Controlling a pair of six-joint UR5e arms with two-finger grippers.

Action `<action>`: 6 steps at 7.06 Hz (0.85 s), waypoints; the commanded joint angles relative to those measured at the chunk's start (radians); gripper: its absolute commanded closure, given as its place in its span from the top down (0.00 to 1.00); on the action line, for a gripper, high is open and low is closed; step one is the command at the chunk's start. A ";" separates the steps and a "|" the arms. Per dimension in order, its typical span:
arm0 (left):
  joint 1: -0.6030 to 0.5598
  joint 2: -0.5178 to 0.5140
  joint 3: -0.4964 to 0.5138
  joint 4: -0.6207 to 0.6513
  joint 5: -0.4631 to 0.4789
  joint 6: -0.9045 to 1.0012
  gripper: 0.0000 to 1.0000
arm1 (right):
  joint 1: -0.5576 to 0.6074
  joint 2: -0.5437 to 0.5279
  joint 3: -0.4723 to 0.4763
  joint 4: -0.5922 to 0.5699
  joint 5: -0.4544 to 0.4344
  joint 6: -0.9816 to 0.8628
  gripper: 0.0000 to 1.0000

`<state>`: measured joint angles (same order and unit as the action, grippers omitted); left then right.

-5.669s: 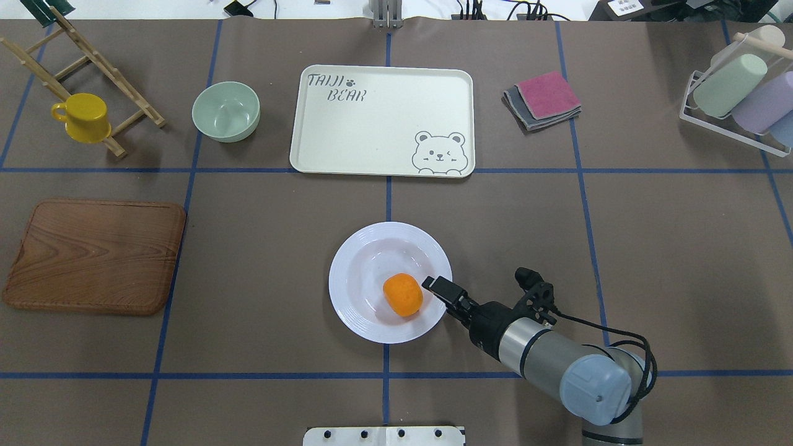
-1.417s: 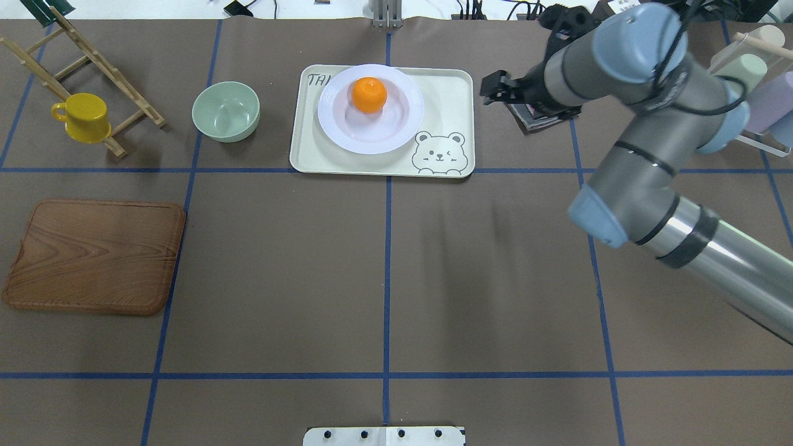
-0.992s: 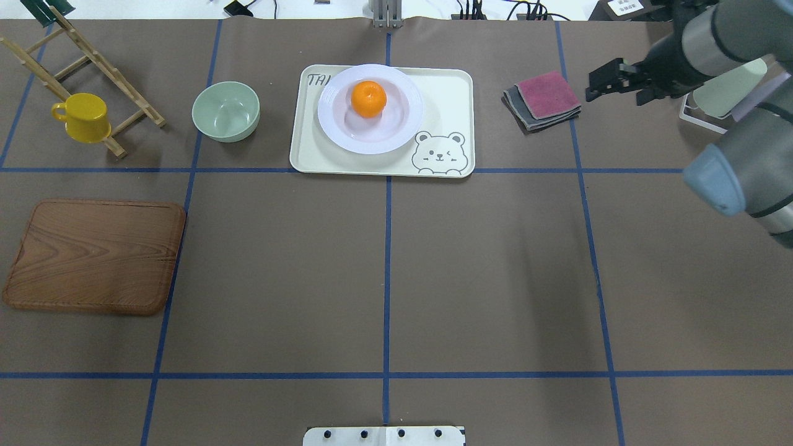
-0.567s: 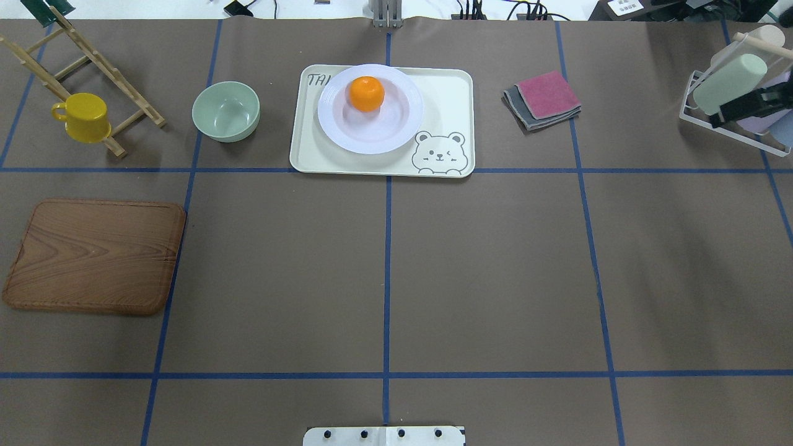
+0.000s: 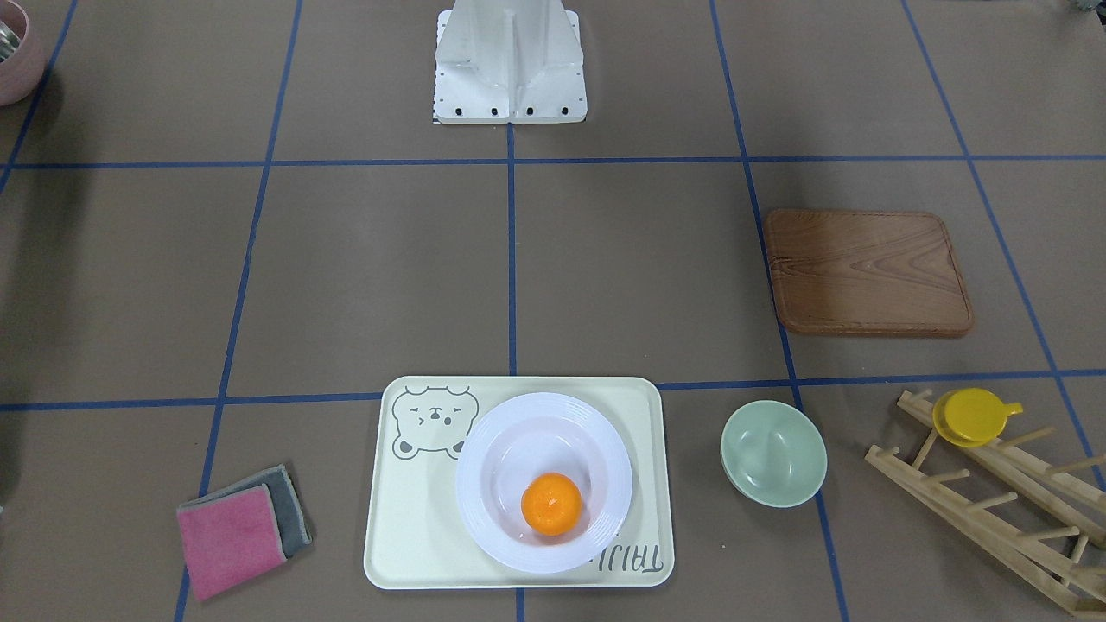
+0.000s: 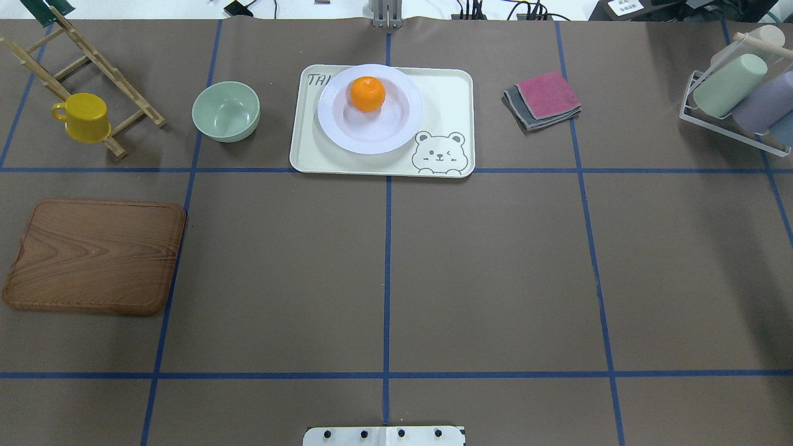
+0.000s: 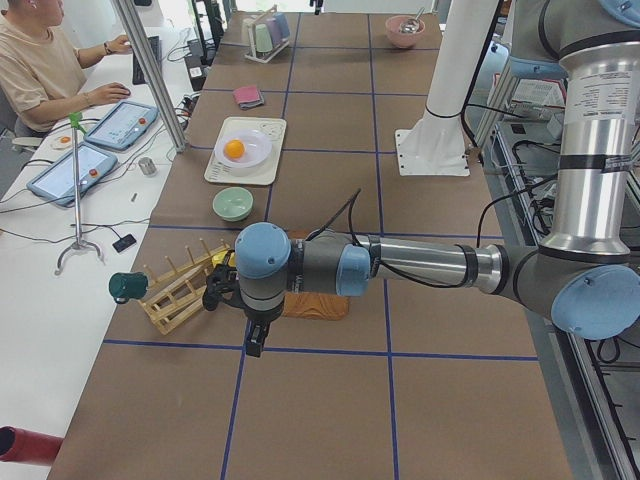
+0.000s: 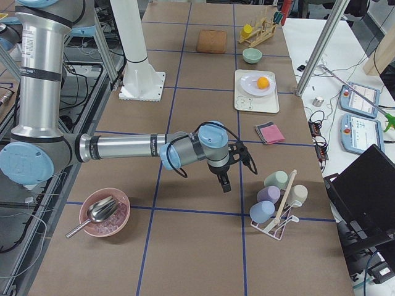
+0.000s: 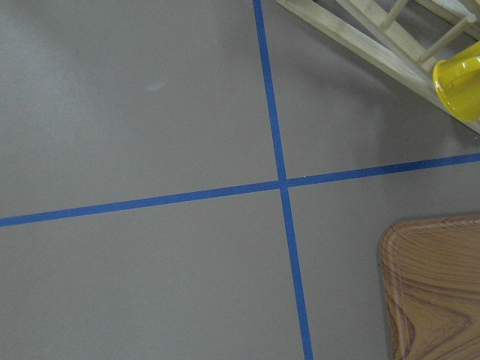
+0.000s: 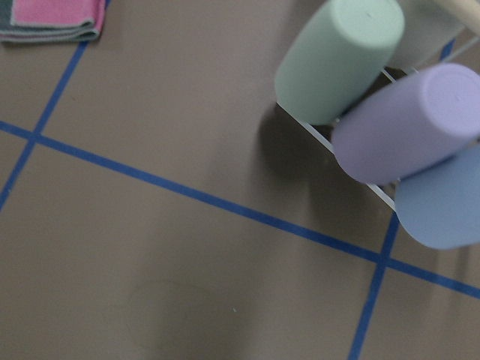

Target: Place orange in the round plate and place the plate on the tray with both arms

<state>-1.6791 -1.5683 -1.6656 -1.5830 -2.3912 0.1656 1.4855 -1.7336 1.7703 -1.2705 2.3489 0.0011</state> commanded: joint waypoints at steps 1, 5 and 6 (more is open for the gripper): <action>0.001 0.005 -0.002 -0.055 -0.041 0.000 1.00 | 0.042 -0.064 -0.011 -0.001 0.001 -0.013 1.00; 0.001 0.031 0.009 -0.069 -0.069 0.000 1.00 | 0.045 -0.086 -0.020 -0.004 -0.008 -0.012 1.00; 0.001 0.033 0.007 -0.069 -0.069 0.000 1.00 | 0.048 -0.083 -0.012 -0.027 0.001 -0.013 1.00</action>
<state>-1.6782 -1.5386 -1.6570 -1.6521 -2.4602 0.1657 1.5317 -1.8179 1.7519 -1.2799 2.3434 -0.0111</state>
